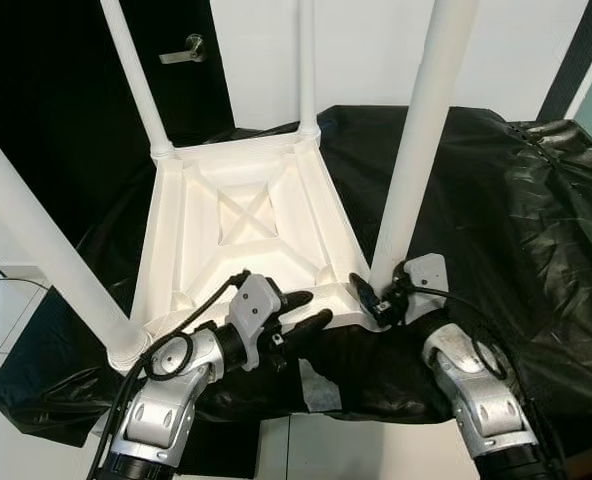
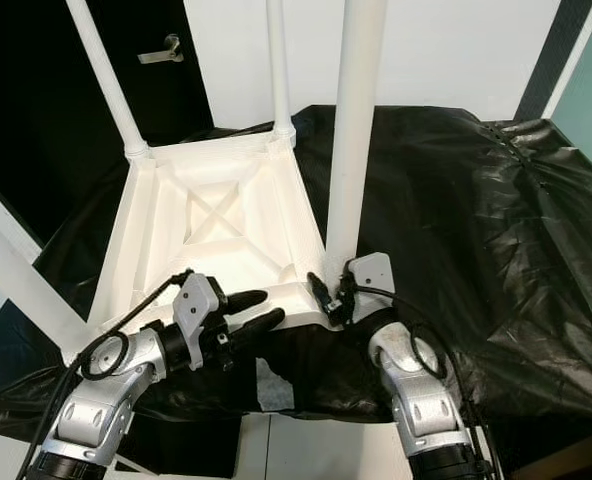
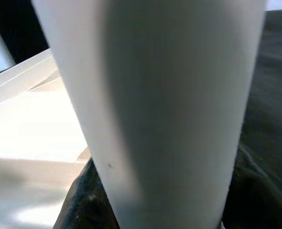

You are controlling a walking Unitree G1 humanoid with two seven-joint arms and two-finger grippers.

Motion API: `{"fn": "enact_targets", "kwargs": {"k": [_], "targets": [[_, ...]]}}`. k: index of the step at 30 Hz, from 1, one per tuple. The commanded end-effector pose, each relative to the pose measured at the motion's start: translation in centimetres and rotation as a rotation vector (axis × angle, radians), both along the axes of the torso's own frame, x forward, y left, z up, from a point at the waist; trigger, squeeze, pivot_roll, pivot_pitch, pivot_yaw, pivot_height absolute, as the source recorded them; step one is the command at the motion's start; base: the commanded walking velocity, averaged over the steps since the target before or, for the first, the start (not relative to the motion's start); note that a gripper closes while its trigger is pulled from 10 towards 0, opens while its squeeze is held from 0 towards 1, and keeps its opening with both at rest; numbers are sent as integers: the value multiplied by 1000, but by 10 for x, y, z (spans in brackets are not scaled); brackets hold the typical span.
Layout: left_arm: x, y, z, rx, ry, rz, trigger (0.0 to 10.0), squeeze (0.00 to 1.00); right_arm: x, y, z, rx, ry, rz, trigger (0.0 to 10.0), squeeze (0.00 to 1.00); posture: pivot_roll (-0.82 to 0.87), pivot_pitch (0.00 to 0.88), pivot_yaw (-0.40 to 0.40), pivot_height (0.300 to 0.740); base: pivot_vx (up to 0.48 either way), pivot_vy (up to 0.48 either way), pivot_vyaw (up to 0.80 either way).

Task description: Building children table

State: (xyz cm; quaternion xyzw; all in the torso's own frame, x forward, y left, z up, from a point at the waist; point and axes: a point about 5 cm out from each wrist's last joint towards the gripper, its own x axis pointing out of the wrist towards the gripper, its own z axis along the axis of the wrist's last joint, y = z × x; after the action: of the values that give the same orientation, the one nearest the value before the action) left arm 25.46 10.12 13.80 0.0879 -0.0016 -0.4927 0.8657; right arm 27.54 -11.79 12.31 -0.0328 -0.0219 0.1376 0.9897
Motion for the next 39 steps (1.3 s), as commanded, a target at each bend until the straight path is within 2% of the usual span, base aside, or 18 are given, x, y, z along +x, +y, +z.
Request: {"fn": "enact_targets", "kwargs": {"k": [1, 3, 6, 14, 15, 22, 24, 27, 28, 34, 35, 39], "targets": [[4, 1, 0, -2, 1, 49, 10000, 0, -2, -4, -13, 0, 70, -101, 10000, 0, -59, 0, 43, 740, 0, 0, 0], [4, 1, 1, -7, -2, 52, 10000, 0, -4, -2, -13, 23, 77, -198, 10000, 0, -60, 0, 42, 740, 0, 0, 0], [3, 1, 1, -11, 0, 57, 10000, 0, -5, 4, -13, 18, 81, -179, 10000, 0, -64, 0, 43, 740, 0, 0, 0], [1, -2, 0, -17, 2, 49, 10000, 0, -8, 9, -7, 16, 62, -167, 10000, 0, -60, 0, 36, 740, 0, 0, 0], [1, -2, 0, -10, -2, 48, 10000, 0, -9, 10, -6, 21, 57, -166, 10000, 1000, -58, 0, 34, 740, 0, 0, 0], [-1, -4, -1, -5, -1, 39, 10000, 0, -11, 4, 3, 44, 11, -74, 10000, 1000, -57, 0, 26, 740, 0, 0, 0], [-1, -5, -1, -10, -1, 41, 10000, 0, -14, -10, 8, 27, -17, 28, 10000, 1000, -56, 0, 20, 740, 0, 0, 0], [-1, -5, -1, -12, -1, 42, 10000, 0, -18, -19, 9, -11, -23, 133, 10000, 1000, -57, 0, 21, 740, 0, 0, 0], [-1, -5, -1, -12, -1, 42, 10000, 0, -18, -19, 9, -11, -23, 133, 10000, 1000, -57, 0, 21, 740, 0, 0, 0], [0, -4, -1, -10, -2, 41, 10000, 0, -14, -34, 12, -50, -14, 259, 10000, 1000, -57, 0, 24, 740, 0, 0, 0], [0, -4, 0, -9, -2, 39, 10000, 0, -9, -38, 14, -74, -6, 315, 10000, 1000, -54, 0, 22, 740, 0, 0, 0], [1, -4, 0, -9, -2, 36, 10000, 0, -5, -41, 14, -99, 7, 357, 10000, 1000, -54, 0, 20, 740, 0, 0, 0]]}}
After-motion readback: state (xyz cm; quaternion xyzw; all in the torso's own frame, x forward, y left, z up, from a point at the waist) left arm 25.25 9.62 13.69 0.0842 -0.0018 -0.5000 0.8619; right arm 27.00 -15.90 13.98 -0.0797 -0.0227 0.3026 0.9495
